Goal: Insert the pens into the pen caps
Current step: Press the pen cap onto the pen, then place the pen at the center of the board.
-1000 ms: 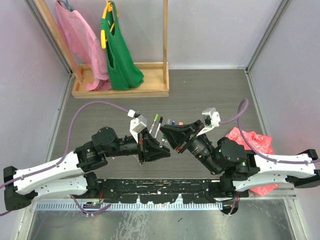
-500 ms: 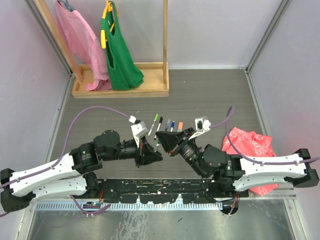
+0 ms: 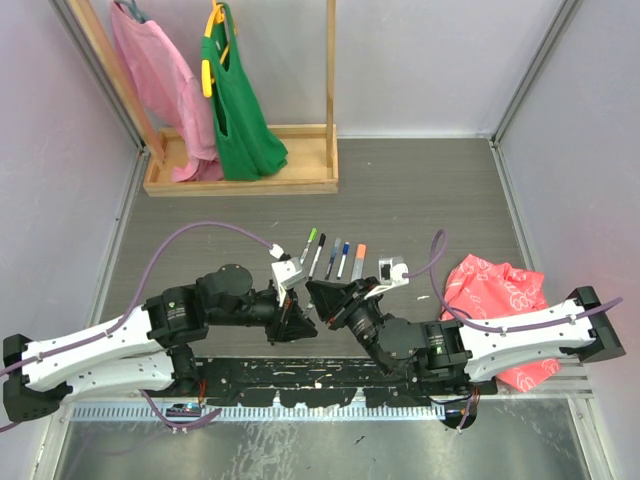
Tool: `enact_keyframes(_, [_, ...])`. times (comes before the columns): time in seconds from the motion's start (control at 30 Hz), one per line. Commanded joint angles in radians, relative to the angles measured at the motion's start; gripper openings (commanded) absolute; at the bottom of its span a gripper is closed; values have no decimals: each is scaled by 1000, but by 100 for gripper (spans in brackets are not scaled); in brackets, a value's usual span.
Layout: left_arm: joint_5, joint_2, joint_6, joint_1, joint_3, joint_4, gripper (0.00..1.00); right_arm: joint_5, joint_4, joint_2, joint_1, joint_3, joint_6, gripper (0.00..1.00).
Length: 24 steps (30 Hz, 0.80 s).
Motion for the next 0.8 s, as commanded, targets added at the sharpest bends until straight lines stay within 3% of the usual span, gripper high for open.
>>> enact_keyframes(0.0, [-179, -48, 7, 38, 115, 580, 0, -274, -279, 49, 107, -50, 30, 0])
enact_keyframes(0.3, [-112, -27, -1, 38, 134, 481, 0, -194, -316, -106, 97, -40, -19, 3])
enact_keyframes(0.53, [-50, 22, -27, 28, 115, 430, 0, -178, -283, -197, 98, -8, -106, 30])
enact_keyframes(0.77, [-66, 9, -35, 20, 82, 399, 0, -148, -260, -254, 98, 21, -200, 41])
